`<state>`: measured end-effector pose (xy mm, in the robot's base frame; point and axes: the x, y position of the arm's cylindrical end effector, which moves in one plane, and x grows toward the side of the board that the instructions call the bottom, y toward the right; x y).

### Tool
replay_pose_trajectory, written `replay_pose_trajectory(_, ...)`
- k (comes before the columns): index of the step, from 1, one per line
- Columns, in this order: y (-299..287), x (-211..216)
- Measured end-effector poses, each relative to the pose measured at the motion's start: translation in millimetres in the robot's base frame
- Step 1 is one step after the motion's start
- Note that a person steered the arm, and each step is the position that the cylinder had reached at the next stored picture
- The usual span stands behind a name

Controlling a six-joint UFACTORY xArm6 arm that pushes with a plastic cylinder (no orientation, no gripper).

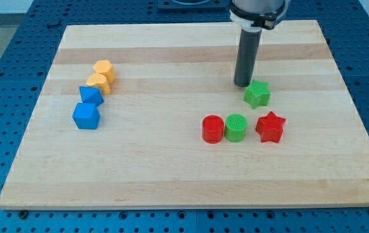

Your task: Push the red star along with green circle and red circle slightly left

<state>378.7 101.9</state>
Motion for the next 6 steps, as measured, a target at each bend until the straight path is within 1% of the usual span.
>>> replay_pose_trajectory(2,65.1,2.7)
replay_pose_trajectory(3,109.6,16.6)
replay_pose_trajectory(4,149.2,44.1)
replay_pose_trajectory(5,169.6,79.0)
replay_pose_trajectory(6,176.8,109.3)
